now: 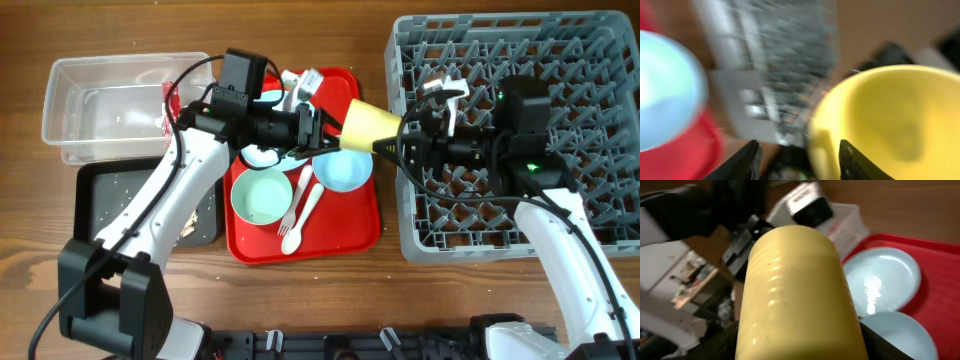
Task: Sort waste into correct bins and load items into the dishwasher rack
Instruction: 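Pass the yellow cup from left gripper to right gripper, then place the yellow cup in the dish rack with right gripper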
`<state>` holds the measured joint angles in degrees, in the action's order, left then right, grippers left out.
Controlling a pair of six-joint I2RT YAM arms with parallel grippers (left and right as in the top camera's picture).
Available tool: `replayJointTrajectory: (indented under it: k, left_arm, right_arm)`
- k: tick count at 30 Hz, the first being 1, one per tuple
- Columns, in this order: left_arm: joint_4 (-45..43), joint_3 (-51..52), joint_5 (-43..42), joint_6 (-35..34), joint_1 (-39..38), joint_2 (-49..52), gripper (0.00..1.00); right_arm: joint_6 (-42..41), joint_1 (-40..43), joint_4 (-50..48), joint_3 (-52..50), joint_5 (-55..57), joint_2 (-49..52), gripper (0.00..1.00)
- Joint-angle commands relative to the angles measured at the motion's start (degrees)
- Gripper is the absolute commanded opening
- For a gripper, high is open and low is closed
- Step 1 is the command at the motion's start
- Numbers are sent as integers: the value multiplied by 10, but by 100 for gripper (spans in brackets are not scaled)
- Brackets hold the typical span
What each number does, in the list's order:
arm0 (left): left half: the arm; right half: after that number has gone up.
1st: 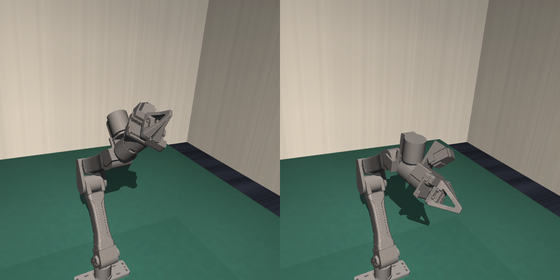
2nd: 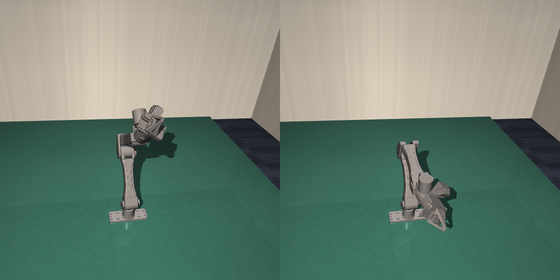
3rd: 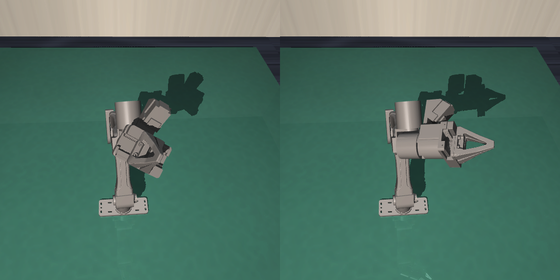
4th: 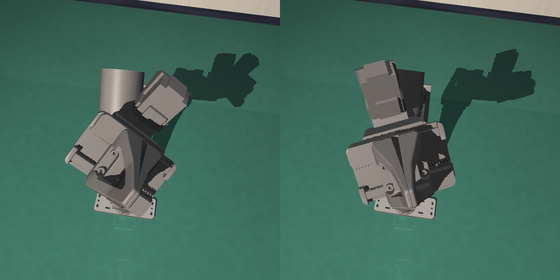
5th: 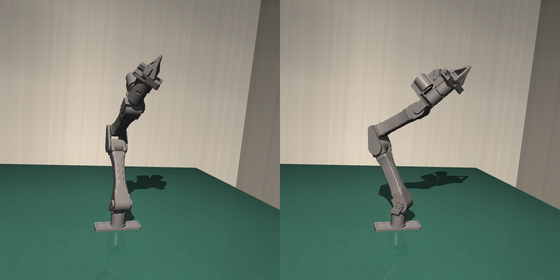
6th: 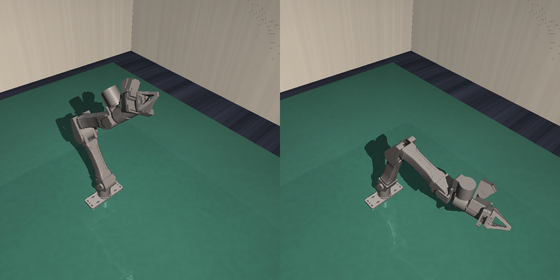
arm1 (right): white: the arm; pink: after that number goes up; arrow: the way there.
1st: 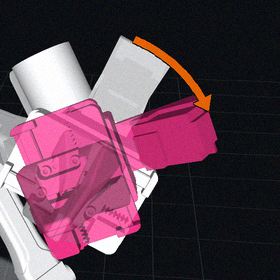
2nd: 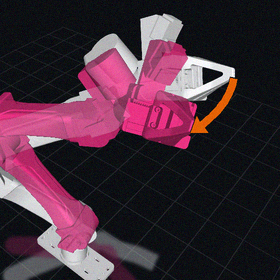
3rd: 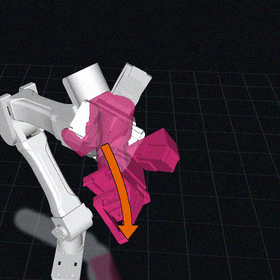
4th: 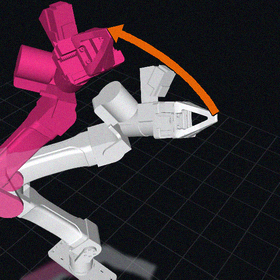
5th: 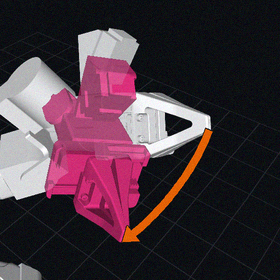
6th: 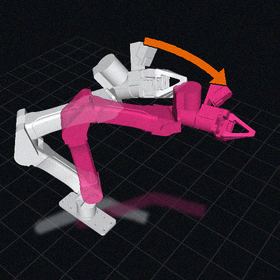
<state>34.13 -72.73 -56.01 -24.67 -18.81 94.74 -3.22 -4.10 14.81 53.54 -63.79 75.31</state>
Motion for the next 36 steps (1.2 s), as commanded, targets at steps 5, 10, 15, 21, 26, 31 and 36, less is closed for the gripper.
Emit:
replayJointTrajectory:
  k: [5,10,15,21,26,31,36]
  left_arm:
    - [128,-3,463,20,25,-41,71]
    - [198,-3,552,19,48,-122,73]
    - [204,-3,555,19,52,-147,73]
    - [204,-2,555,19,52,-147,74]
    - [204,-2,555,19,52,-147,74]
    - [204,-2,555,19,52,-147,74]
    - [204,-2,555,19,52,-147,74]
  right_arm:
    - [0,27,198,57,340,-50,62]
    - [-46,86,463,172,551,-69,62]
    - [-48,180,552,195,599,-56,62]
    - [-44,191,568,195,604,45,62]
    - [-45,191,555,194,612,126,63]
    - [-45,191,529,193,612,154,88]
    - [-47,191,521,193,612,154,100]
